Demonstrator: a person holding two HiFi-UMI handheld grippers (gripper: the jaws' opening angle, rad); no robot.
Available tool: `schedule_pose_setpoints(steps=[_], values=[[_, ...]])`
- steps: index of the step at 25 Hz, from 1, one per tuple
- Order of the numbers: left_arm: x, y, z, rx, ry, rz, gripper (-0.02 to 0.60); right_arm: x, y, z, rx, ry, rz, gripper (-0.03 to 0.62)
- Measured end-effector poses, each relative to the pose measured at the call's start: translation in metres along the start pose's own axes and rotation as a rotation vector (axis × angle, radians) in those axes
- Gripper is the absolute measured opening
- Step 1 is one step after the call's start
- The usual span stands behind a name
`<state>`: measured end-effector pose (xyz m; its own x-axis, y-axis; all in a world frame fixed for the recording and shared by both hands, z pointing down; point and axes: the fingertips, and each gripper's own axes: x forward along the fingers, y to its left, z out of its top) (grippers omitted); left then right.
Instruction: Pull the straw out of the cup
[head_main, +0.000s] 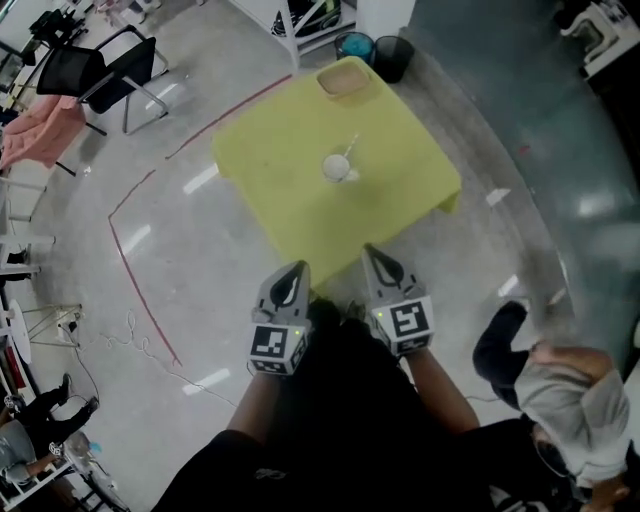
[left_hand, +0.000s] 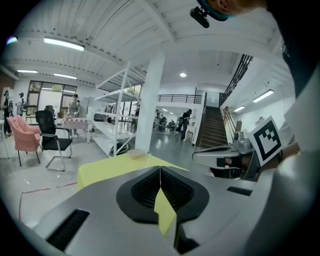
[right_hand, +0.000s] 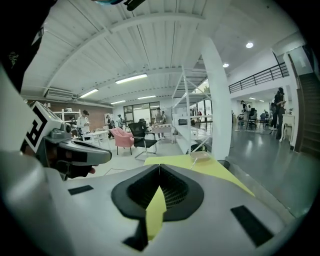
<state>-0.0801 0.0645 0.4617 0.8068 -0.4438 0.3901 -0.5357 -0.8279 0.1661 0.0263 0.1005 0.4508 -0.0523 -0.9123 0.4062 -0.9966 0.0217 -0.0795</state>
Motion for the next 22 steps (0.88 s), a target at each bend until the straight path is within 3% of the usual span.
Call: schedule_pose_setpoints(steps=[10,16,22], values=[[0.022,0.045,0.019,0.025,-0.020,-0.079,0.044,0.036,-0.007,0.016,-0.039,0.023,-0.100,0.017],[0.038,0.056,0.027,-0.007,-0.009,-0.072,0.044,0.043,-0.026,0.023,-0.044,0.039,-0.124,0.017],[0.060,0.061,0.031,-0.004,0.011,-0.025,0.044,0.064,-0.055,0.011,-0.002,0.059,-0.090,0.017]])
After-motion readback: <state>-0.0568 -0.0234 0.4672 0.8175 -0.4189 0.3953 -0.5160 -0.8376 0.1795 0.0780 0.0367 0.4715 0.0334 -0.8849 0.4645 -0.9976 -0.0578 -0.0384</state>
